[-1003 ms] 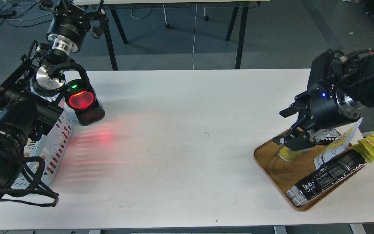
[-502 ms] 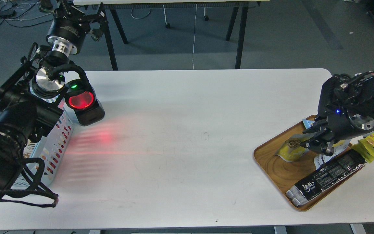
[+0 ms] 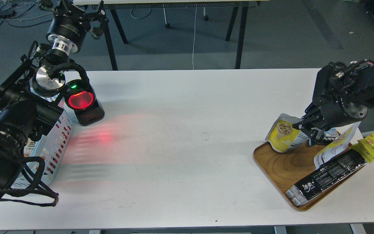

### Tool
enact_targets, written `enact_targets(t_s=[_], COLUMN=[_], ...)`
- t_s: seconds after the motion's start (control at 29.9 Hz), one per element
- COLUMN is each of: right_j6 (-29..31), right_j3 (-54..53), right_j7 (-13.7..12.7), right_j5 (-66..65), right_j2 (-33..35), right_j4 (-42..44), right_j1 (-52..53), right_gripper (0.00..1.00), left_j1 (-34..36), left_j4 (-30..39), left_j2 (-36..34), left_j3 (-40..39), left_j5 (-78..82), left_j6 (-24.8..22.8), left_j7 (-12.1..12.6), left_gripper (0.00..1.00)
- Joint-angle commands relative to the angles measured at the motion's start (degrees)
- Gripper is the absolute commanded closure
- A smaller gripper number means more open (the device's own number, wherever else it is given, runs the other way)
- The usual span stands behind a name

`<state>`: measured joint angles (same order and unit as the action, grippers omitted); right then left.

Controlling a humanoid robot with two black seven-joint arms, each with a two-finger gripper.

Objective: Scan snack and place in basket
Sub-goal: 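Lift the bag off the tray and set it upright mid-table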

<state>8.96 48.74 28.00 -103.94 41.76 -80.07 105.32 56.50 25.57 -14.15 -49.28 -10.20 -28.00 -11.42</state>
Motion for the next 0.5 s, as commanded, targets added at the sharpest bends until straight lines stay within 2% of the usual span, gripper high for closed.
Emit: enact_targets(t_s=[0.0,0.17,0.47], right_j6=[-0.1,-0.4,-4.3], right_j3=[-2.1,-4.0,-6.5], right_j7=[0.0,0.0,0.0], right_j5=[2.9,11.4,15.2], right_j2=[-2.3,-11.2,-25.6], right_j4=[-0.8,0.3,6.9], right_j1=[5.3,9.5,7.6], right_gripper=[1.0,1.0,1.0], left_j1=[0.0,0.1,0.2], left_j4=[0.0,0.0,-0.1], left_j2=[-0.1,-0.1,-0.6], left_j3=[0.0,0.1,0.1], left_j5=[0.0,0.0,0.0], left_j6=[0.0,0.0,0.0], left_j7=[0.0,0.0,0.3], left_gripper=[0.01,0.01,0.01])
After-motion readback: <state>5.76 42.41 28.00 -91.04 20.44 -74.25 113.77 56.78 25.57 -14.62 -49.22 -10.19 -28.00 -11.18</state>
